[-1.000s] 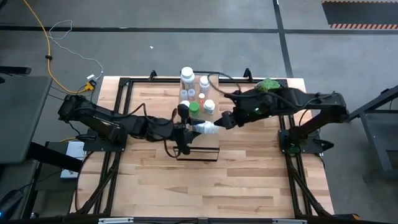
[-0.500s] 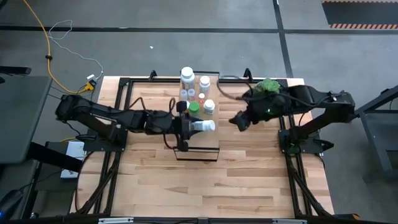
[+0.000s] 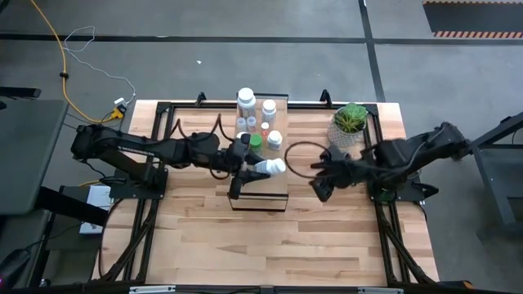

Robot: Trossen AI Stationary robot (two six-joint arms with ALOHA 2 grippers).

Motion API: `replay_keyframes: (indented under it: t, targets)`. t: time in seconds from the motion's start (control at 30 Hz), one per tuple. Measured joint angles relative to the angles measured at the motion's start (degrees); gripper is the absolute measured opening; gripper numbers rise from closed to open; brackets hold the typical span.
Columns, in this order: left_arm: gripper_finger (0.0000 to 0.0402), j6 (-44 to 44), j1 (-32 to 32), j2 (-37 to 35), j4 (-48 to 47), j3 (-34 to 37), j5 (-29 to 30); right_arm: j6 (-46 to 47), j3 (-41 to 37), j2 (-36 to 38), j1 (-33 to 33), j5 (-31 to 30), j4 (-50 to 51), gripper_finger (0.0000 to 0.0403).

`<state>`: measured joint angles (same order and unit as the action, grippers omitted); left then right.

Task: Pick and place medicine bottles onto shelf by color
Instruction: Put the blue medicine bottle on the shelf

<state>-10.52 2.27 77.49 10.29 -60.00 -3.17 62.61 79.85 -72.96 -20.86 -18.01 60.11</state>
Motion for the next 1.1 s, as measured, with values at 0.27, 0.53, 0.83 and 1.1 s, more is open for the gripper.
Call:
replay_keyframes:
  t: [0.27, 0.53, 0.83, 1.1]
  targets:
    - [0.0147, -10.9, 0.5, 0.0, 12.8, 4.3, -1.3, -18.4, -16.9, 9.2, -1.0, -10.9, -47.0, 0.0184]
    - [0.0147, -12.4, 0.5, 0.0, 18.2, 4.3, 3.3, -35.8, -18.8, 9.7, 3.9, -17.9, -72.0, 0.0104]
    - [0.0147, -12.4, 0.5, 0.0, 19.6, 4.3, 8.1, -34.6, -18.7, 4.1, 10.1, -11.7, -82.6, 0.0012]
    - [0.0147, -12.7, 0.7, 0.0, 19.0, 4.3, 9.2, -32.3, -18.7, -0.7, 13.0, -2.9, -89.2, 0.0001]
